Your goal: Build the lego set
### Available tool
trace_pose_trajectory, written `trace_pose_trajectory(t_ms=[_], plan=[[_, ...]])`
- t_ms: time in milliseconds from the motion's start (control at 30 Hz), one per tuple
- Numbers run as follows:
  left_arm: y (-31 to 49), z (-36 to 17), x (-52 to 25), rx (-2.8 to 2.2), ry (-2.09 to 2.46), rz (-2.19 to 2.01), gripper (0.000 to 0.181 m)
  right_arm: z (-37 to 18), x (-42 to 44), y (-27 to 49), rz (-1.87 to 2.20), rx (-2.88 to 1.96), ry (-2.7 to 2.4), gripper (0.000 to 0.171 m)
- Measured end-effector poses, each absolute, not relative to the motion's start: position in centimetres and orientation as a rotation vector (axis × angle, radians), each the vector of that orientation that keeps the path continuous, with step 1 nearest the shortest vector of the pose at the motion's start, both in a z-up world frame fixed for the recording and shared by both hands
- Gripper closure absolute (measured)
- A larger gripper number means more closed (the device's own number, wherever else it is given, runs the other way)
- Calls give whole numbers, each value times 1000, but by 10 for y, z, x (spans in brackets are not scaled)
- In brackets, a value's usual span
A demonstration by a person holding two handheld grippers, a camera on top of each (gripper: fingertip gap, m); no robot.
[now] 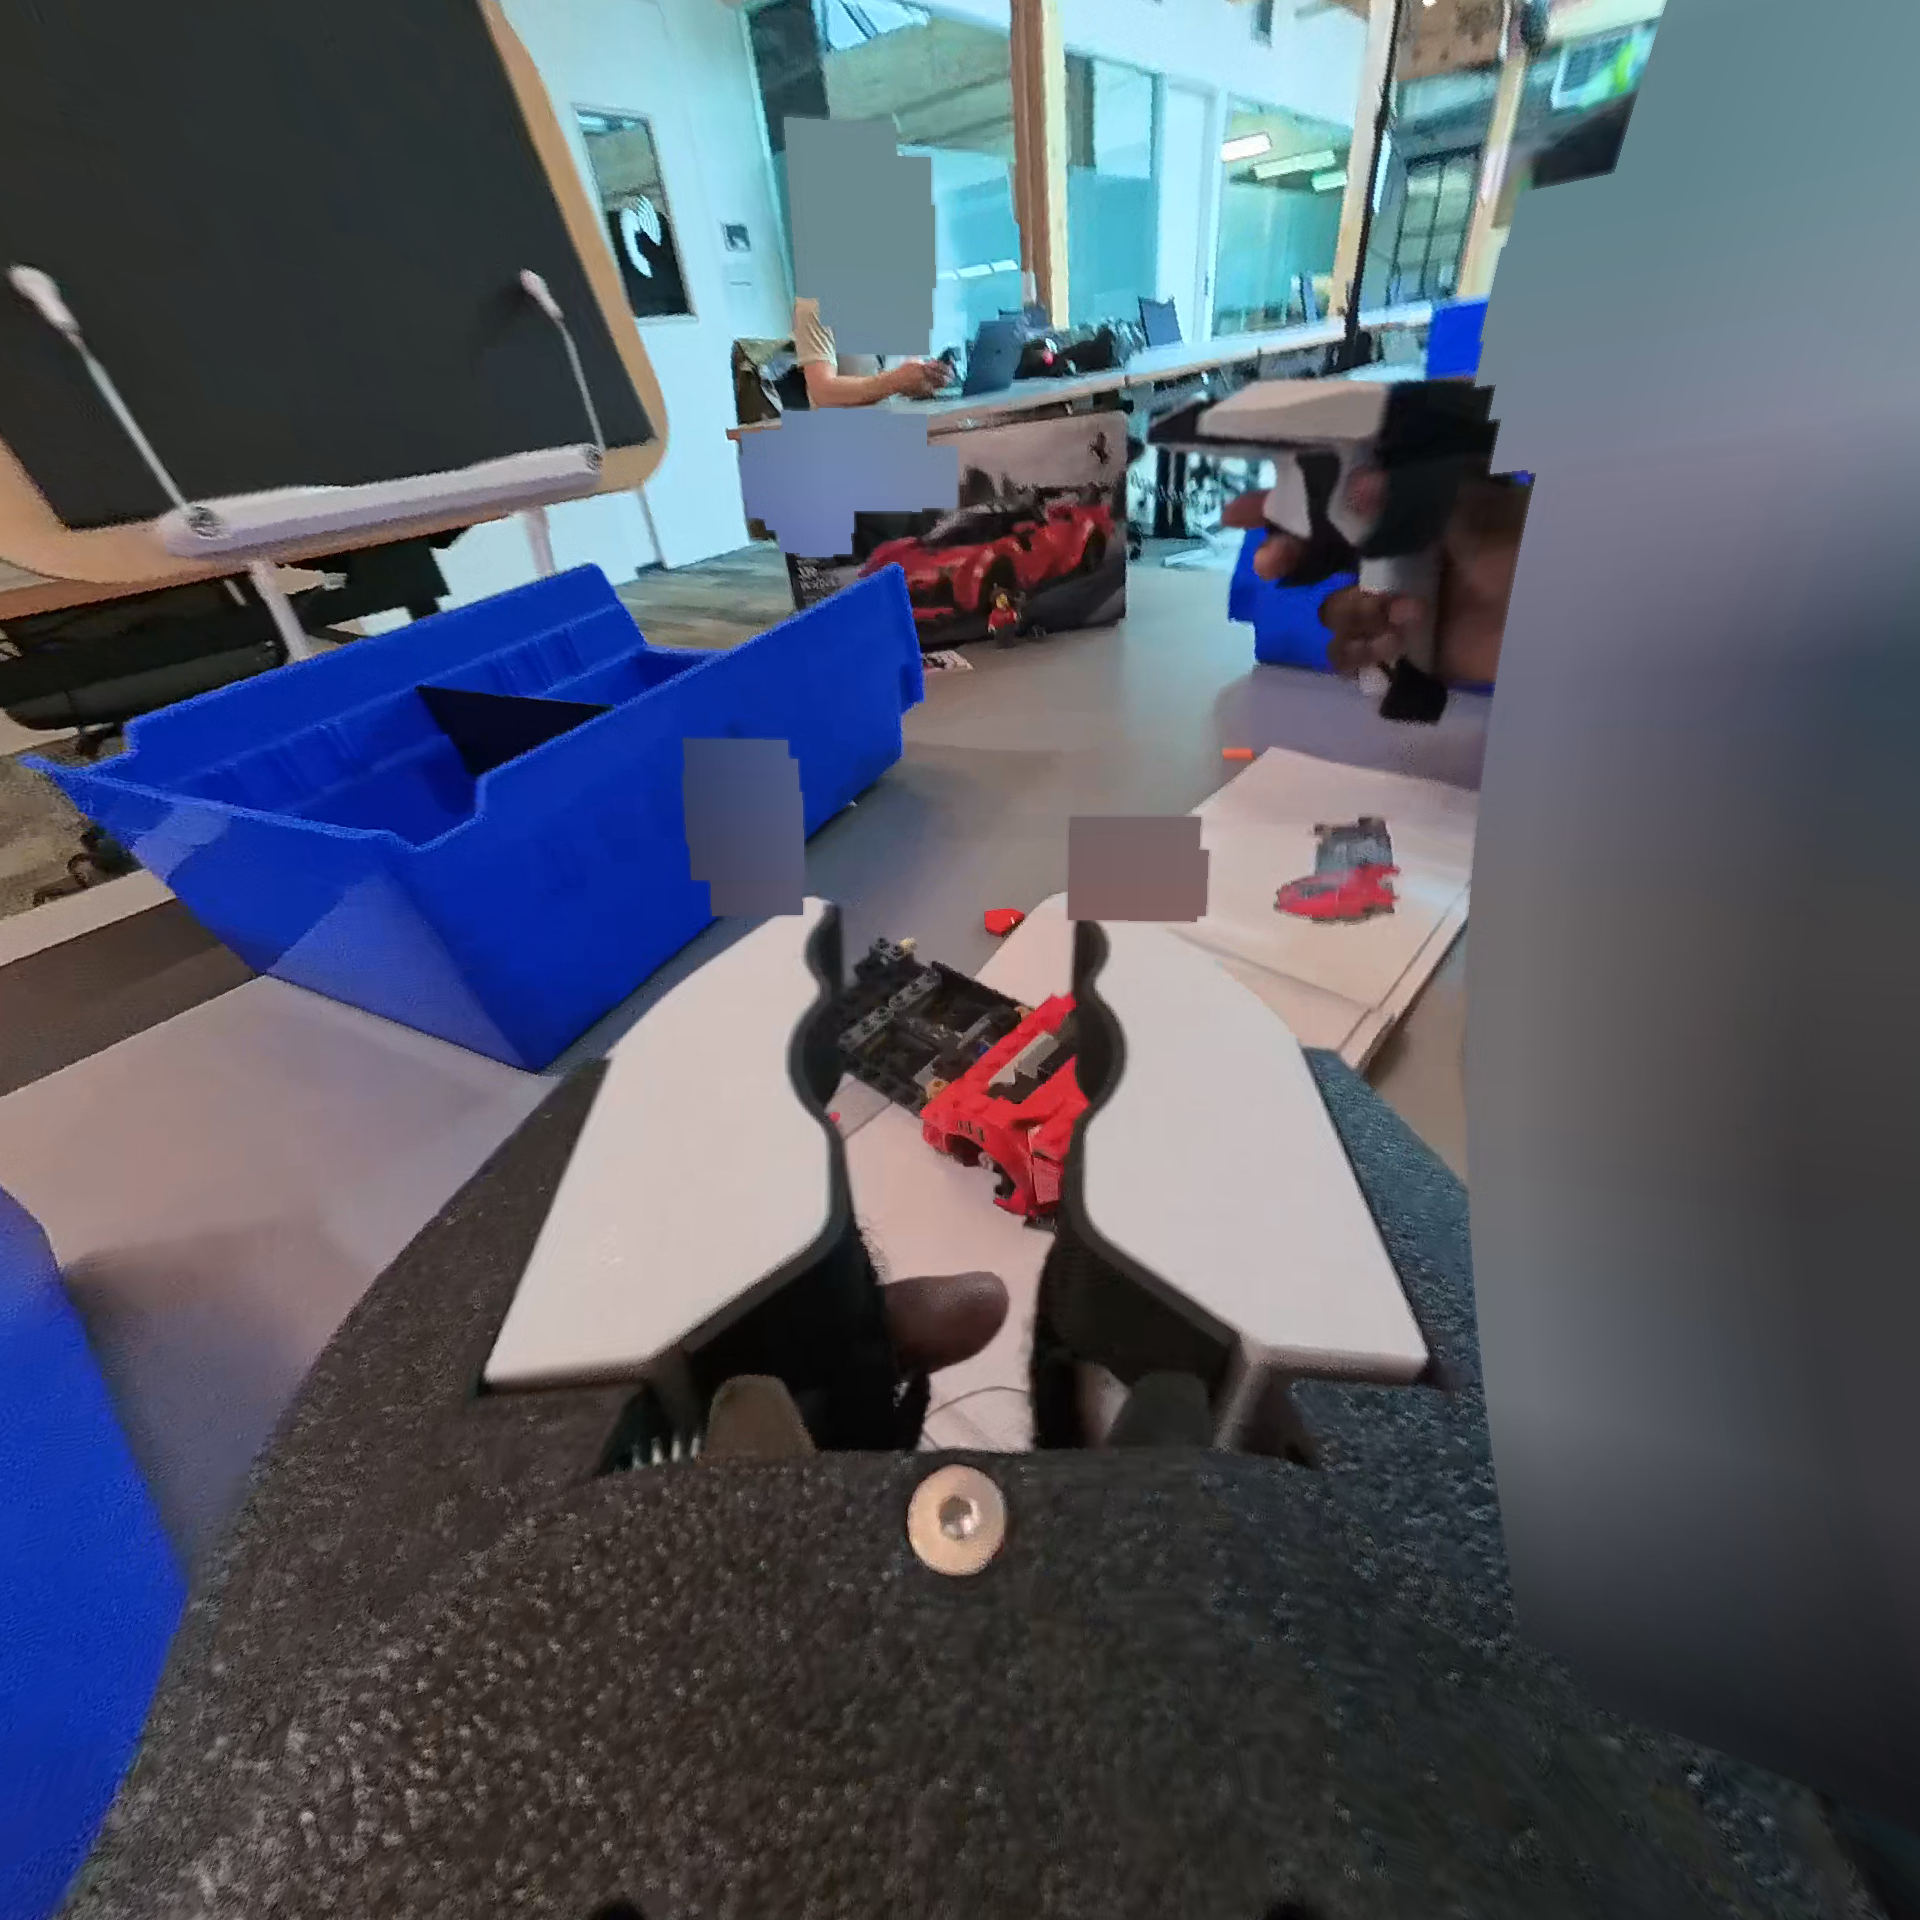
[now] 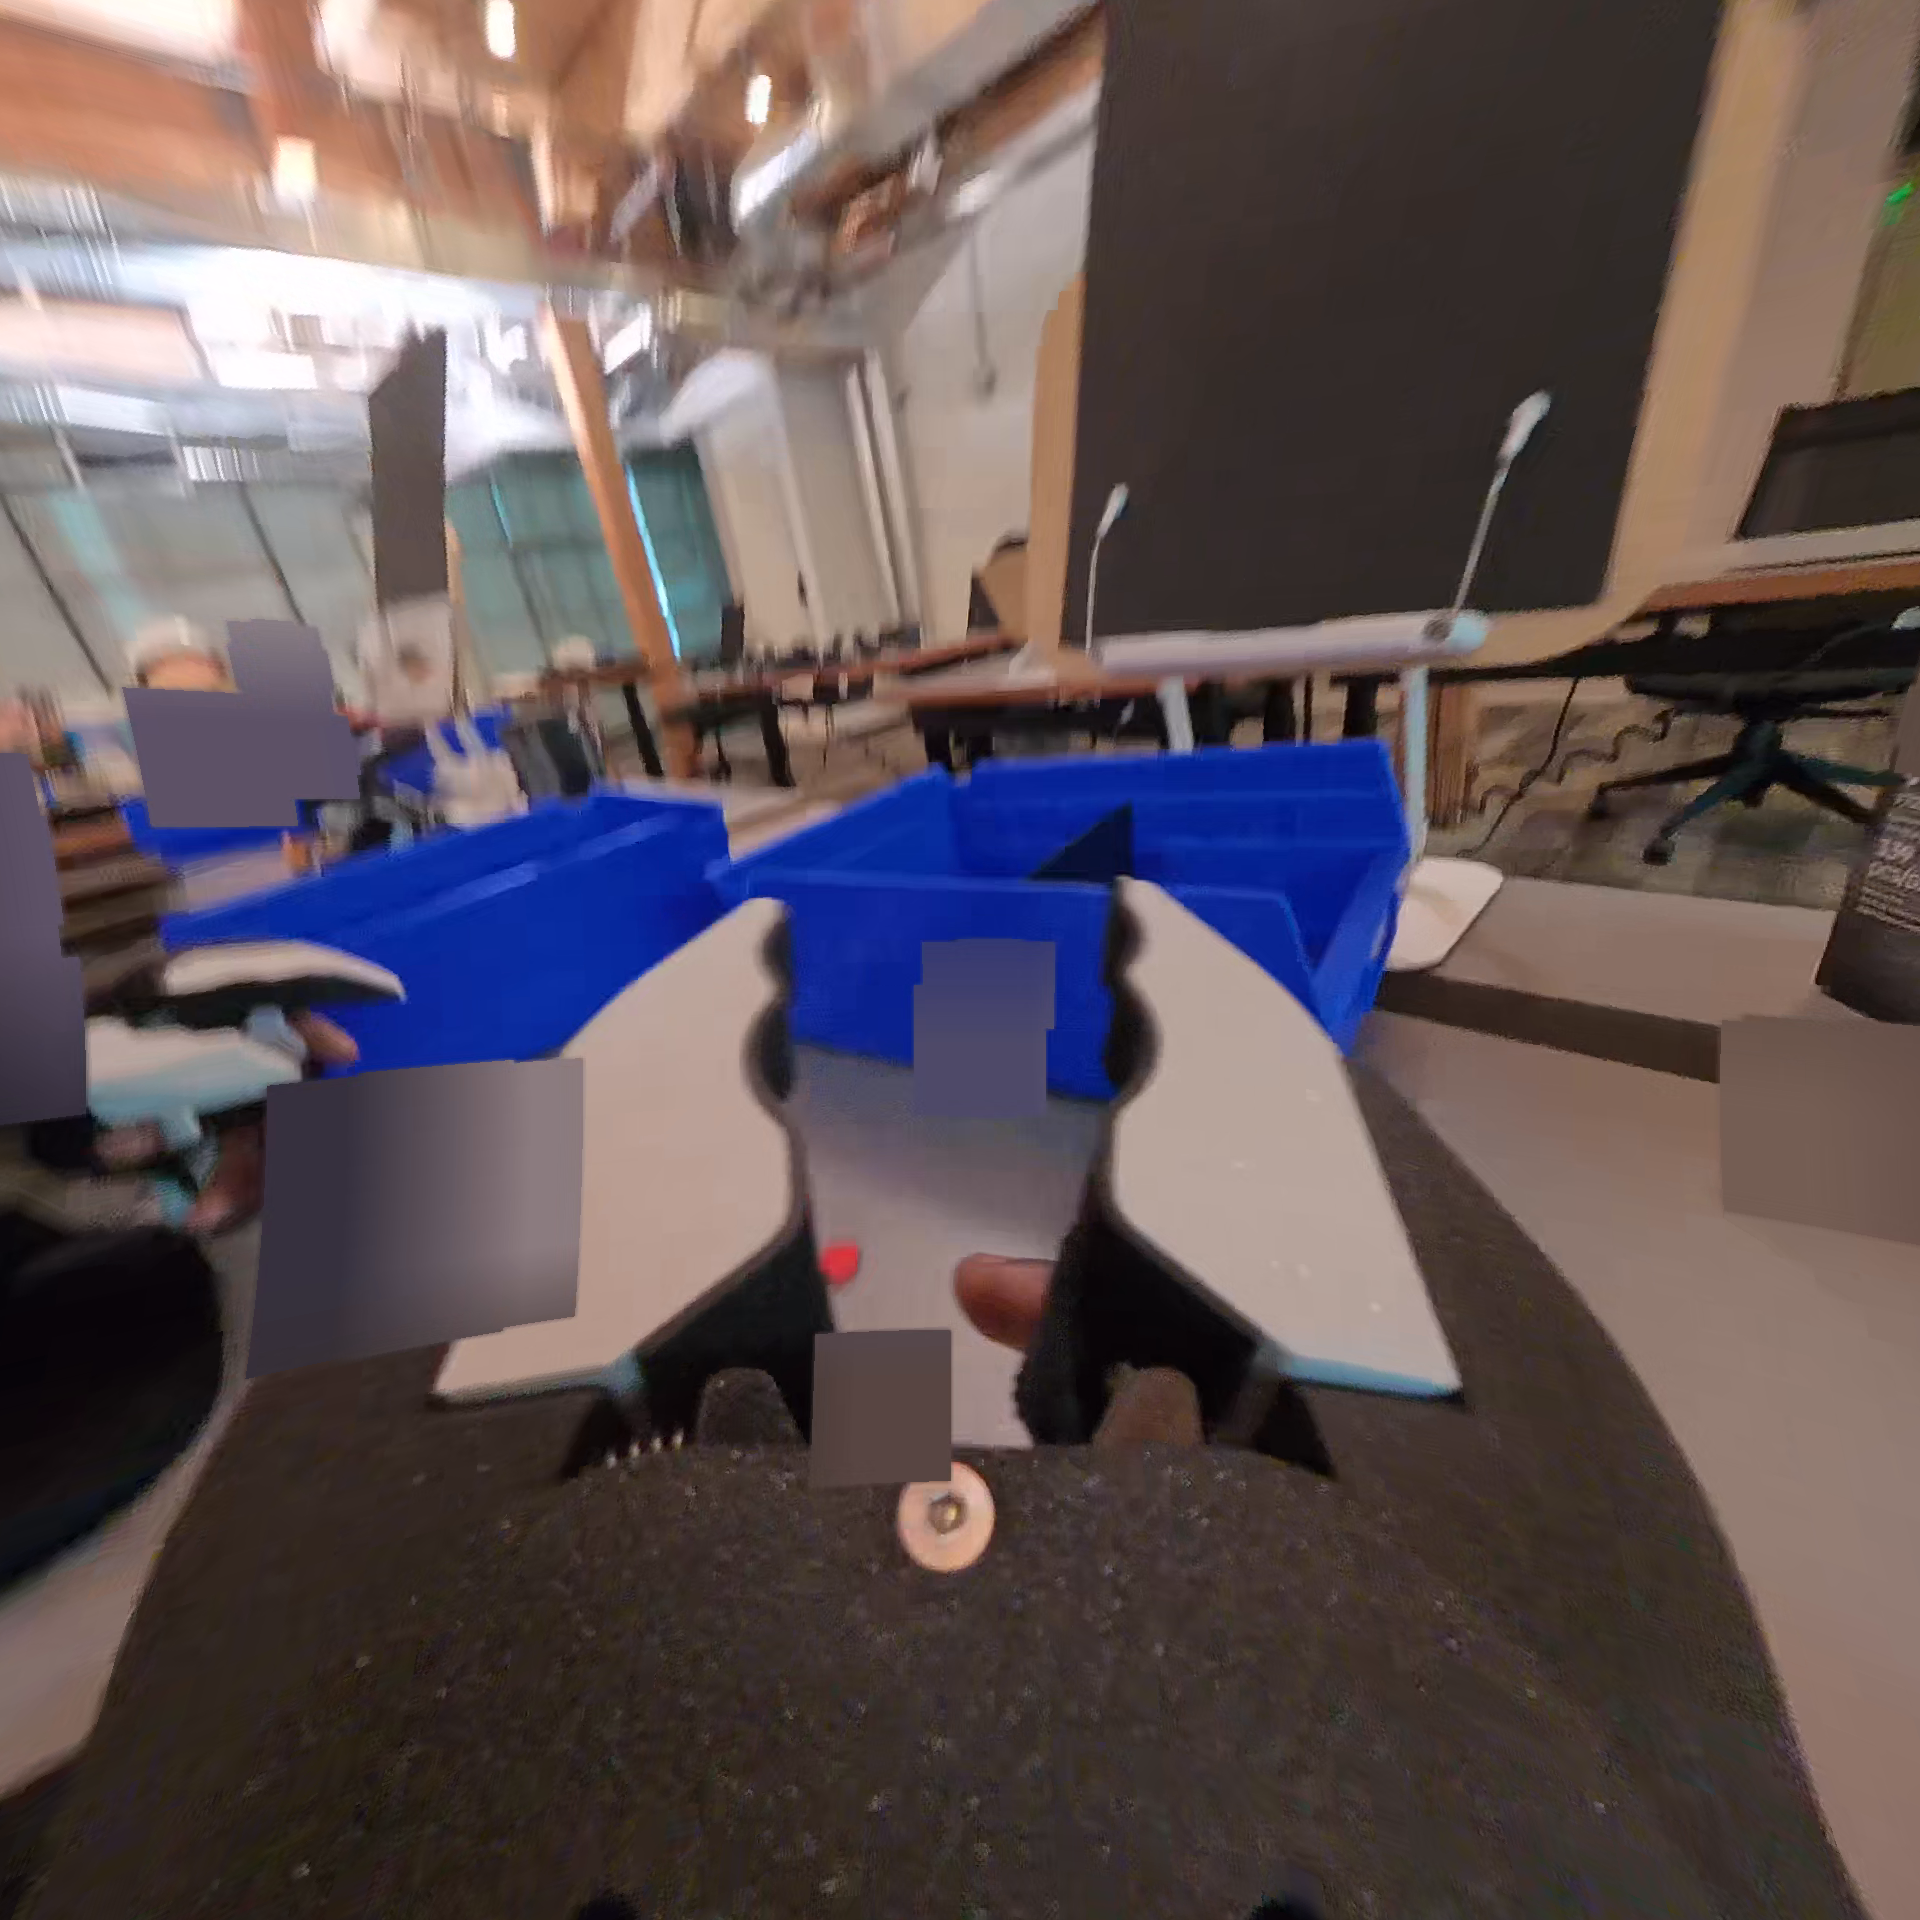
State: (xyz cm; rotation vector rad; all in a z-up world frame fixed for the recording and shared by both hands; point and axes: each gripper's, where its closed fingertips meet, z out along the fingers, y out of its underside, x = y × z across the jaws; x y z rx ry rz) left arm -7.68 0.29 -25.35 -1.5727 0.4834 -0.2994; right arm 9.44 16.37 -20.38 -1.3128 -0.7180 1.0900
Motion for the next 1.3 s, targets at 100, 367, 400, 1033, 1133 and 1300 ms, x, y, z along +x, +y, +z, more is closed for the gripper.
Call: trace_pose_trajectory(t_ms=[100,367,400,1033,1133,1300], plan=[[2,-239,-85,-1514,370,-375,125,-187,107,170,1229,-1262,-535,90],[2,-252,-75,-1607,379,-500,132,-207,92,166,1169,-1359,-684,98],[-1,-258,-71,-1633,443,-462,165,-208,94,164,1142,-1354,-714,137],[2,-314,-65,-1899,694,-270,140,-348,8,30,937,-1600,-1929,78],[2,-338,-60,-2033,785,-288,122,-343,-7,28,855,-1556,-1929,90],[6,-356,-64,-2158,784,-254,120,-350,11,56,684,-1632,-1985,89]])
